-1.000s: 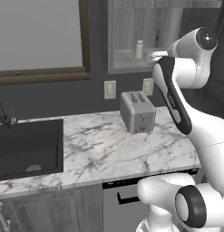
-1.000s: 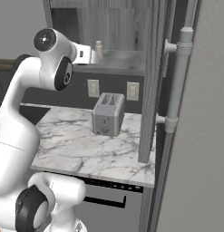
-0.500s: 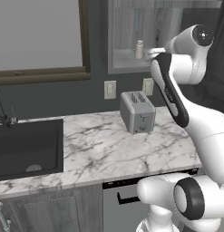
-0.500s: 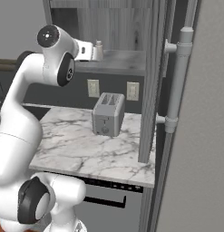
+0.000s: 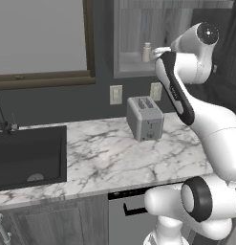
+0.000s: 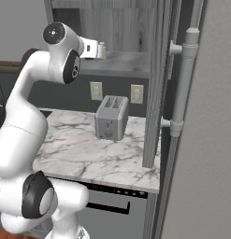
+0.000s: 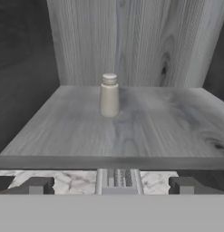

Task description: Retrieve the shaker from the cabinet and place it next the steak on a plate on the dining table.

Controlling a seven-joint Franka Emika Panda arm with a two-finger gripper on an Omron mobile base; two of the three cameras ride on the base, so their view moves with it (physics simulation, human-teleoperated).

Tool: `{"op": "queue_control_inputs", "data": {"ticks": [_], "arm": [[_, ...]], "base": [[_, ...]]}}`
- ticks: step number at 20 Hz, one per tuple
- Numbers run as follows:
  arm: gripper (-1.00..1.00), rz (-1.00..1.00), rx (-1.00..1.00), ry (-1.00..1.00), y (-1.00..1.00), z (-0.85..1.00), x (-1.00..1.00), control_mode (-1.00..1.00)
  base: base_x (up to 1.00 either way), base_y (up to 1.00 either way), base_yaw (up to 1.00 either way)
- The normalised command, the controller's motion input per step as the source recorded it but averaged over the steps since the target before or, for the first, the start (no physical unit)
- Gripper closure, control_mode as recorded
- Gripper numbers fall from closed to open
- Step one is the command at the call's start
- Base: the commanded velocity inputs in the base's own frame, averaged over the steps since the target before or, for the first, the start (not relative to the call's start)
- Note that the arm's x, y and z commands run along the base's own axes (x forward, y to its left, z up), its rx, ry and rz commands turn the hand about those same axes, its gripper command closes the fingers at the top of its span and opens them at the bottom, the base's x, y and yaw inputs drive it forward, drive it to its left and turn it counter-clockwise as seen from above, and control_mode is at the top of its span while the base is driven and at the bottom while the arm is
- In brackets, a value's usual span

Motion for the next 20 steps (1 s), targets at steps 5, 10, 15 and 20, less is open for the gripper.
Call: {"op": "queue_control_inputs", "data": {"ticks": [5, 10, 15, 20], "arm": [[-1.00, 0.00, 0.00, 0.00, 0.02, 0.00, 0.21, -1.00], [-1.00, 0.00, 0.00, 0.00, 0.01, 0.00, 0.21, -1.00], [-1.00, 0.00, 0.00, -0.01, 0.00, 0.00, 0.22, -1.00], [-1.00, 0.00, 0.00, -0.02, 0.00, 0.00, 0.22, -1.00]], "base": [[0.00, 0.00, 0.00], [0.00, 0.00, 0.00], [0.00, 0.00, 0.00], [0.00, 0.00, 0.00]]}}
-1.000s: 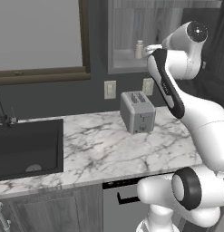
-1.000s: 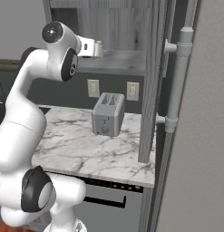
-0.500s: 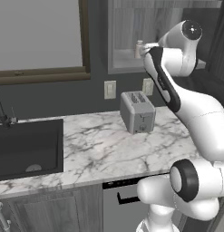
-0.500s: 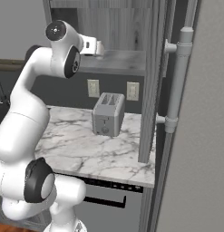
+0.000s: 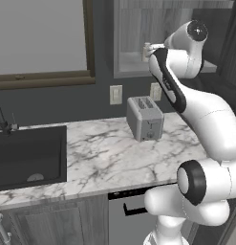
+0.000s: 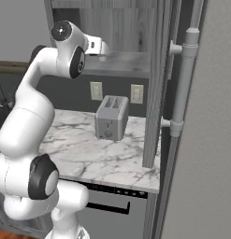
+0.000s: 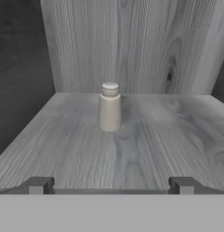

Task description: Retrieve the shaker from the cabinet and place it next the steak on a plate on the dining table.

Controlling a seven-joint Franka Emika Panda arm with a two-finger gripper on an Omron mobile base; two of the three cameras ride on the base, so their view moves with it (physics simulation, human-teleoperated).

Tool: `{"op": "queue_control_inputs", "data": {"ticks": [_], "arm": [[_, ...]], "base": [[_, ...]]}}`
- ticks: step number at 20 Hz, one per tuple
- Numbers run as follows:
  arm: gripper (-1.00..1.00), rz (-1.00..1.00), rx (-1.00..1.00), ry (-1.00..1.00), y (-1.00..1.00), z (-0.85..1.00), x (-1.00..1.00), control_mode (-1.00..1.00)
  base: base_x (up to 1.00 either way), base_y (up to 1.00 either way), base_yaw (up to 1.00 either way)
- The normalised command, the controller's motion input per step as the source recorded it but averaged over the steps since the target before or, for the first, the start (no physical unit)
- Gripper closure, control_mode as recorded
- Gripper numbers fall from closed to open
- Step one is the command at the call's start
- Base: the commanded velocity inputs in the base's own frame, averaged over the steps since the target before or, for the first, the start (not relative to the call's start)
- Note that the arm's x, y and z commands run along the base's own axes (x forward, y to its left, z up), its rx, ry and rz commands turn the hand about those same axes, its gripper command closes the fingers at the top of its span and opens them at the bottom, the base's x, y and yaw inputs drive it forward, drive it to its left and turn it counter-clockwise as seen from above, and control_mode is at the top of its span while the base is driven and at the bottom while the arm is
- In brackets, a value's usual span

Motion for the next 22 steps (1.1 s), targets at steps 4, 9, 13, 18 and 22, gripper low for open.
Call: {"op": "queue_control_inputs", "data": {"ticks": [4, 9, 13, 18, 22], "arm": [[-1.00, 0.00, 0.00, -0.02, 0.00, 0.00, 0.21, -1.00], [-1.00, 0.00, 0.00, -0.01, 0.00, 0.00, 0.18, -1.00], [-1.00, 0.00, 0.00, 0.00, 0.00, 0.00, 0.17, -1.00], [-1.00, 0.00, 0.00, 0.00, 0.00, 0.00, 0.22, -1.00], [-1.00, 0.00, 0.00, 0.00, 0.00, 0.00, 0.25, -1.00]], "base": [[0.00, 0.00, 0.00], [0.00, 0.00, 0.00], [0.00, 0.00, 0.00], [0.00, 0.00, 0.00], [0.00, 0.00, 0.00]]}}
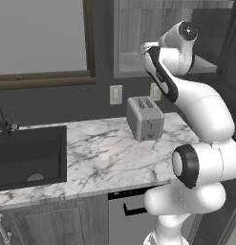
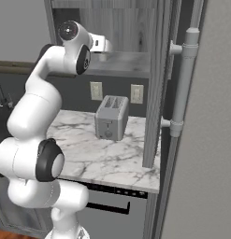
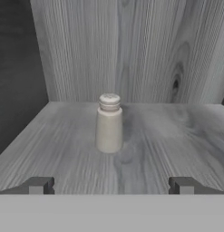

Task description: Retrieve the shaker from the cabinet and place it next the steak on a plate on the dining table.

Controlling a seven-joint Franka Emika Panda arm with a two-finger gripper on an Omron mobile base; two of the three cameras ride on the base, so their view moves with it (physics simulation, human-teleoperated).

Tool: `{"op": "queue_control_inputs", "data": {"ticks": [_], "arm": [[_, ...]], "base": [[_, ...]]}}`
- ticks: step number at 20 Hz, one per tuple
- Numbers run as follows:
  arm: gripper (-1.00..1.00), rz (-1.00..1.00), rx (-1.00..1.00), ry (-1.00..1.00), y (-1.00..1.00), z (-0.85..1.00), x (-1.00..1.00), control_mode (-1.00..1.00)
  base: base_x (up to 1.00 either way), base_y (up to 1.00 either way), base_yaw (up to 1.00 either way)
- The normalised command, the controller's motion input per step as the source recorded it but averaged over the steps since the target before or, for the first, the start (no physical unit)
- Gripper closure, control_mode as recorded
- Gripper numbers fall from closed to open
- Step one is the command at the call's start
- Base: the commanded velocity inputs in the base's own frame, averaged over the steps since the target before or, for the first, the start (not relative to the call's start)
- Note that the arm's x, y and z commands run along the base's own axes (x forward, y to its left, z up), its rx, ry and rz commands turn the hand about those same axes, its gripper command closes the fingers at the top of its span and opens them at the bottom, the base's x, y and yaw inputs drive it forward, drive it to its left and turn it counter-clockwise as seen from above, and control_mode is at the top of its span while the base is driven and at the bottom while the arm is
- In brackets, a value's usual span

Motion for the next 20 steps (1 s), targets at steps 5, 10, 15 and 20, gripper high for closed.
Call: {"op": "queue_control_inputs", "data": {"ticks": [5, 10, 15, 20], "arm": [[-1.00, 0.00, 0.00, 0.00, 0.00, 0.00, 0.26, -1.00], [-1.00, 0.00, 0.00, 0.00, 0.00, 0.00, 0.26, -1.00], [-1.00, 0.00, 0.00, 0.01, 0.00, 0.00, 0.25, -1.00], [-1.00, 0.00, 0.00, 0.02, 0.00, 0.00, 0.23, -1.00]], "base": [[0.00, 0.00, 0.00], [0.00, 0.00, 0.00], [0.00, 0.00, 0.00], [0.00, 0.00, 0.00]]}}
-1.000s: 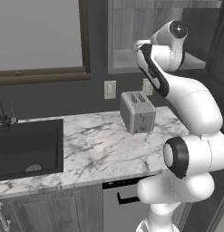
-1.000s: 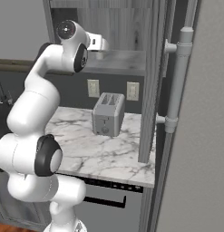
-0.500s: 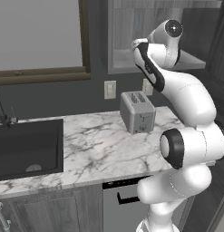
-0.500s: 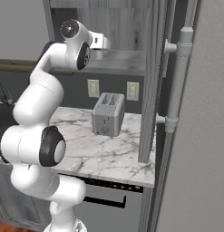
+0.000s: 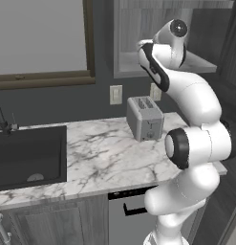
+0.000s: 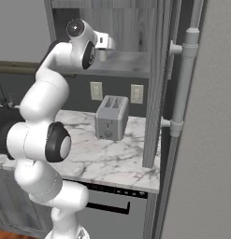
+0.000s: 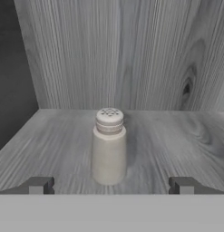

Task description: Retrieve the shaker from the cabinet and place it next the steak on a plate on the dining table.

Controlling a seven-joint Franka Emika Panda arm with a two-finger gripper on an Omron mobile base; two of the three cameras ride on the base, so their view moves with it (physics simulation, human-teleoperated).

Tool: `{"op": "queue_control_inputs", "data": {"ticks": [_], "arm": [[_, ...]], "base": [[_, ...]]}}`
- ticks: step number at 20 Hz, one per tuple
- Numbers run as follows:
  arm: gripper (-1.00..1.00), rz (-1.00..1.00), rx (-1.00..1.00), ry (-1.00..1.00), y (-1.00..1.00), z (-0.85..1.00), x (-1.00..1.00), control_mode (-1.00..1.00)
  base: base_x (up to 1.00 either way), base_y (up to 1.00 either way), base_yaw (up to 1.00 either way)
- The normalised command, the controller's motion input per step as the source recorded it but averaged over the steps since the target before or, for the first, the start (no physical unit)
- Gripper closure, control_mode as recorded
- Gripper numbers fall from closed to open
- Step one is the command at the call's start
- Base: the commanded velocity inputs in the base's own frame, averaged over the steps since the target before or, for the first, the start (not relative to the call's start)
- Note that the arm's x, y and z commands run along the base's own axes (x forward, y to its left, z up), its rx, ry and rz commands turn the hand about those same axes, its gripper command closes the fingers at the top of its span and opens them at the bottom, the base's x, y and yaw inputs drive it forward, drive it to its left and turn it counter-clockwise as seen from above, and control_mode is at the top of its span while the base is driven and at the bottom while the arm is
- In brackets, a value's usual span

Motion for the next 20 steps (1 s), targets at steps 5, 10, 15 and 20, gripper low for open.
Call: {"op": "queue_control_inputs", "data": {"ticks": [5, 10, 15, 20], "arm": [[-1.00, 0.00, 0.00, 0.03, 0.00, 0.00, 0.23, -1.00], [-1.00, 0.00, 0.00, 0.02, 0.00, 0.00, 0.25, -1.00], [-1.00, 0.00, 0.00, 0.01, 0.00, 0.00, 0.22, -1.00], [-1.00, 0.00, 0.00, 0.00, 0.00, -0.02, 0.20, -1.00]], "base": [[0.00, 0.00, 0.00], [0.00, 0.00, 0.00], [0.00, 0.00, 0.00], [0.00, 0.00, 0.00]]}}
